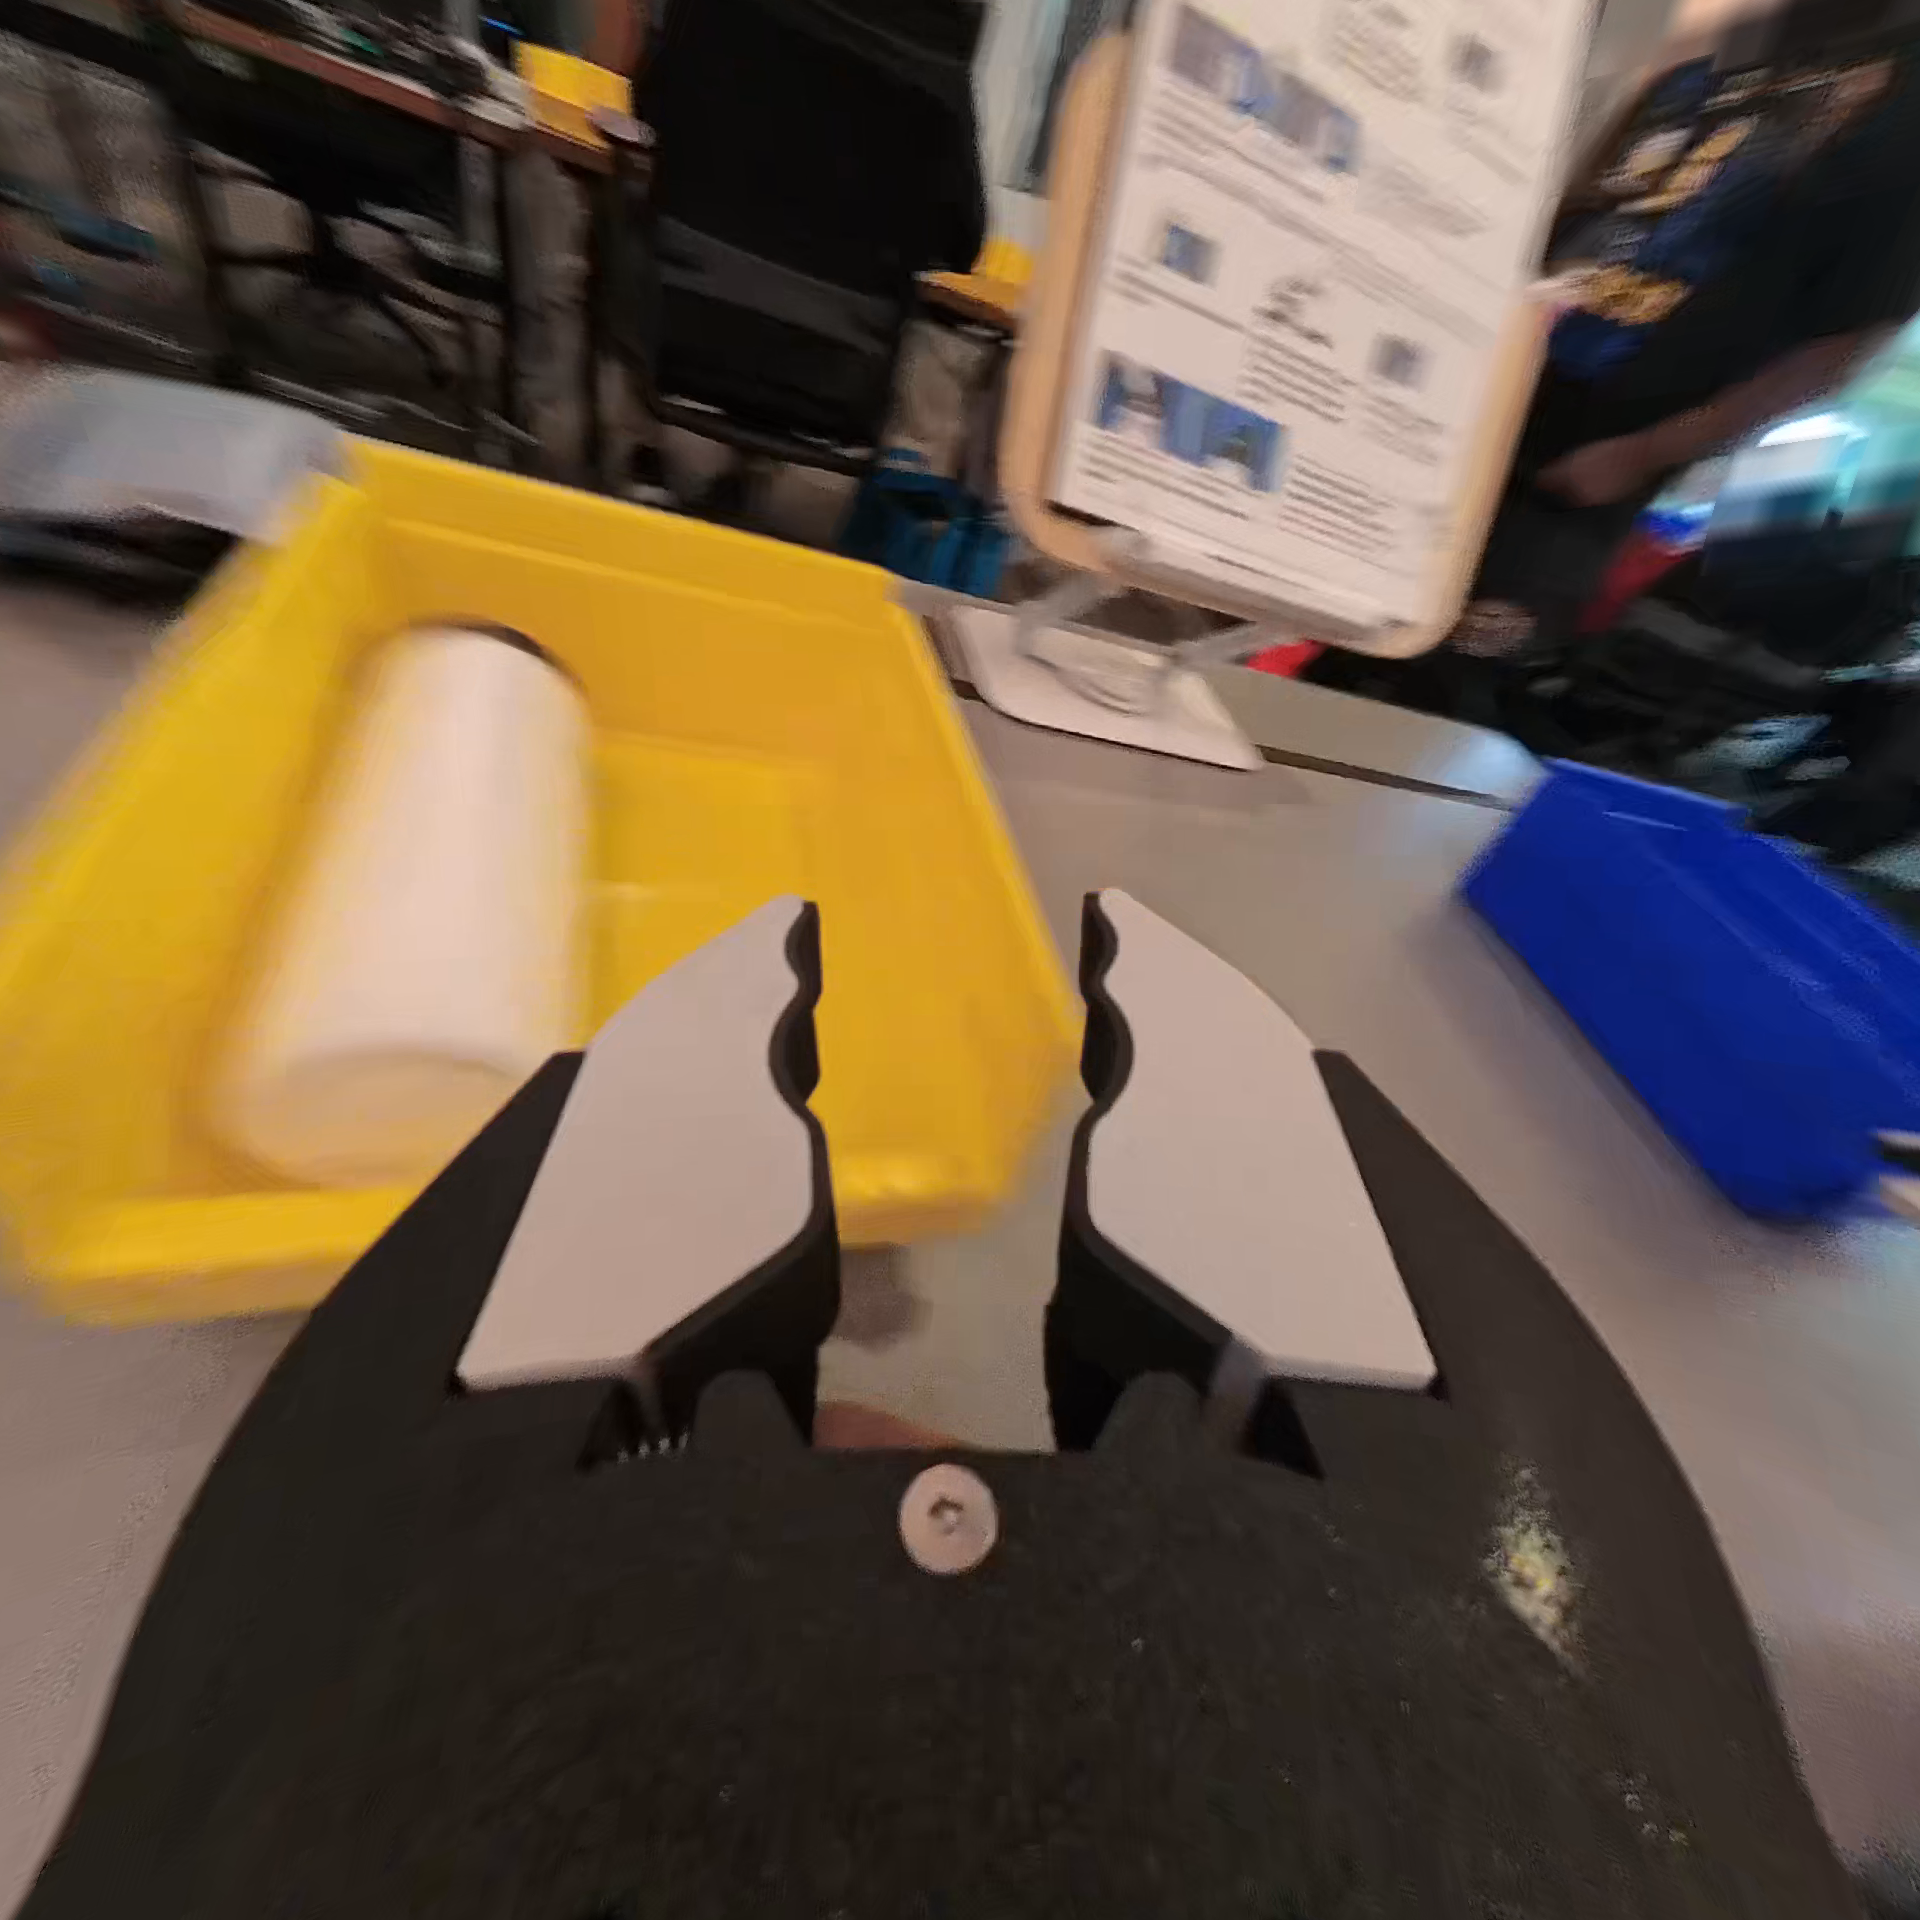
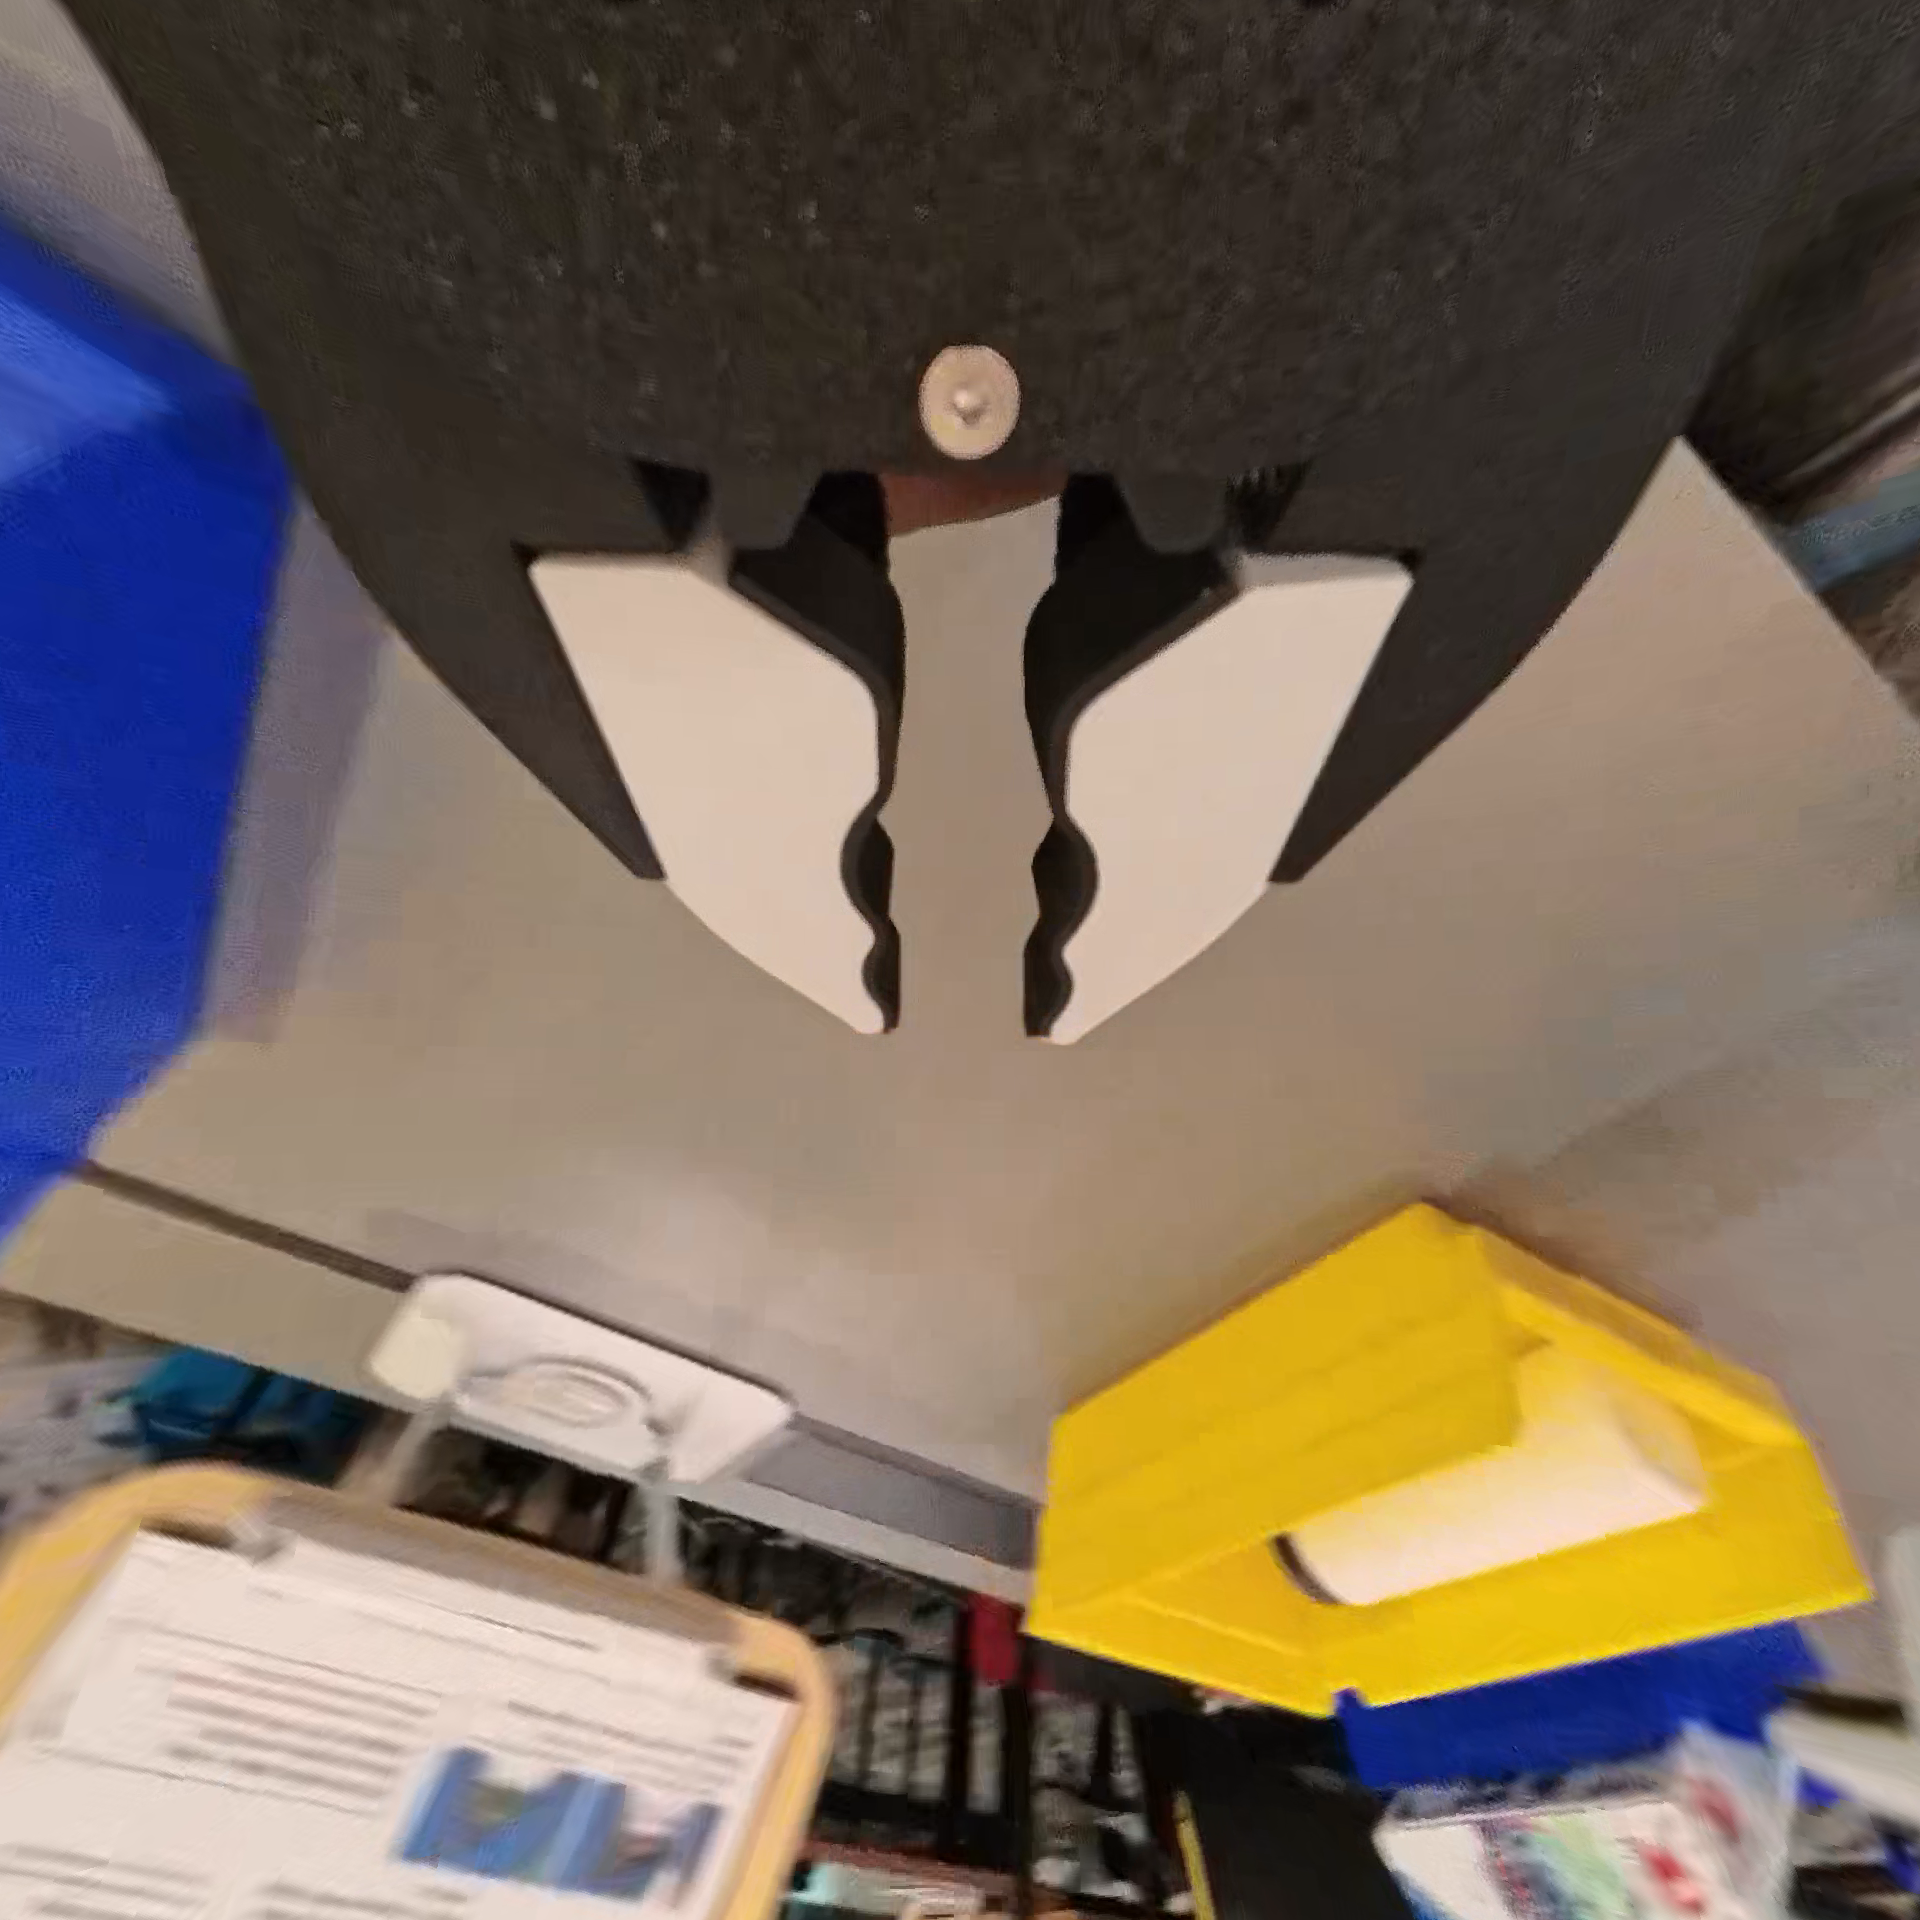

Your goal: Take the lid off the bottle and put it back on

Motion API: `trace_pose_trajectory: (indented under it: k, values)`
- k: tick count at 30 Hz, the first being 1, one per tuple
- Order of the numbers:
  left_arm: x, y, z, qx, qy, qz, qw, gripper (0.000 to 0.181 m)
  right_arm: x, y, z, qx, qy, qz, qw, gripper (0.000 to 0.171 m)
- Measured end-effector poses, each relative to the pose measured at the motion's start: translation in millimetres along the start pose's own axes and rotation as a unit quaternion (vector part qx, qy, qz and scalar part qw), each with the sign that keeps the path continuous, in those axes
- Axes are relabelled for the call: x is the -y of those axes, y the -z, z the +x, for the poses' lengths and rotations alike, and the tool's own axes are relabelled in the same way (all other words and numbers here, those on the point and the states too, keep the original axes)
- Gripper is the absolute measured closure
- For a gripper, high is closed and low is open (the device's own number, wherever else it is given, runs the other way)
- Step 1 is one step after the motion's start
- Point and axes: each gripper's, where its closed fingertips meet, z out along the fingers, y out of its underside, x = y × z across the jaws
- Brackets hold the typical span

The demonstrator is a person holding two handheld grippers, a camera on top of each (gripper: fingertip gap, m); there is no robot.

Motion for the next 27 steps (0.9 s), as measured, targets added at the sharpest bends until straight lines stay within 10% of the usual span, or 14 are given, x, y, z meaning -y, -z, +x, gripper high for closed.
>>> trace_pose_trajectory:
  k: [4, 10, 27]
  values:
    - [-79.0, 11.6, 67.8, -0.081, 0.072, -0.06, 0.992, 0.133, -43.7, 84.7, 99.5, -0.075, -0.093, 0.078, 0.99, 0.143]
    - [-96.9, 5.8, 79.1, -0.069, -0.011, -0.097, 0.993, 0.131, -78.5, 129.6, 196.1, -0.192, -0.176, 0.065, 0.963, 0.138]
    - [-110.1, 5.1, 76.6, -0.066, -0.036, -0.128, 0.989, 0.13, -94.2, 106.0, 186.1, -0.184, -0.165, 0.023, 0.969, 0.139]
